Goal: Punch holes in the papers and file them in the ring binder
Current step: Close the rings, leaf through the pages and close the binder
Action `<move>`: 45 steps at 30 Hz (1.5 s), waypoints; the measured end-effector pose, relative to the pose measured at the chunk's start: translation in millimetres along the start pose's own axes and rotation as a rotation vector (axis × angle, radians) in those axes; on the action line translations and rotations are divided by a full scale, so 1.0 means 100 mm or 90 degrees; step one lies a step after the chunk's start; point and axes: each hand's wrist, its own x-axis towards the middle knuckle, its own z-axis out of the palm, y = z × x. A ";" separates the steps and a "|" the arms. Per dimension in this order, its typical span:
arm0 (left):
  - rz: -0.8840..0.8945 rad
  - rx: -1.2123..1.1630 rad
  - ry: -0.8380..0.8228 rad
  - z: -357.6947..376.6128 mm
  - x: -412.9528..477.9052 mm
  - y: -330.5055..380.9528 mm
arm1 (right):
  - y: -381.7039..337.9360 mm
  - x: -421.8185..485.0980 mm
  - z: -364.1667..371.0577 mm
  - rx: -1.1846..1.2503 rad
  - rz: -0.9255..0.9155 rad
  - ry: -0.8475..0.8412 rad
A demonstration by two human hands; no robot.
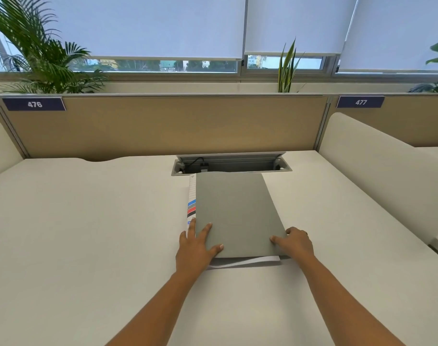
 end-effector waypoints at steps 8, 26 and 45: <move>-0.120 -0.189 0.050 -0.07 -0.01 -0.01 | 0.02 0.02 -0.03 0.063 0.046 -0.053; -0.262 -0.370 0.035 -0.34 0.05 -0.13 | -0.30 -0.11 0.04 0.188 -0.006 -0.054; -0.313 -0.298 0.217 -1.78 0.88 -1.69 | -2.52 -0.02 1.19 0.245 -0.160 -0.170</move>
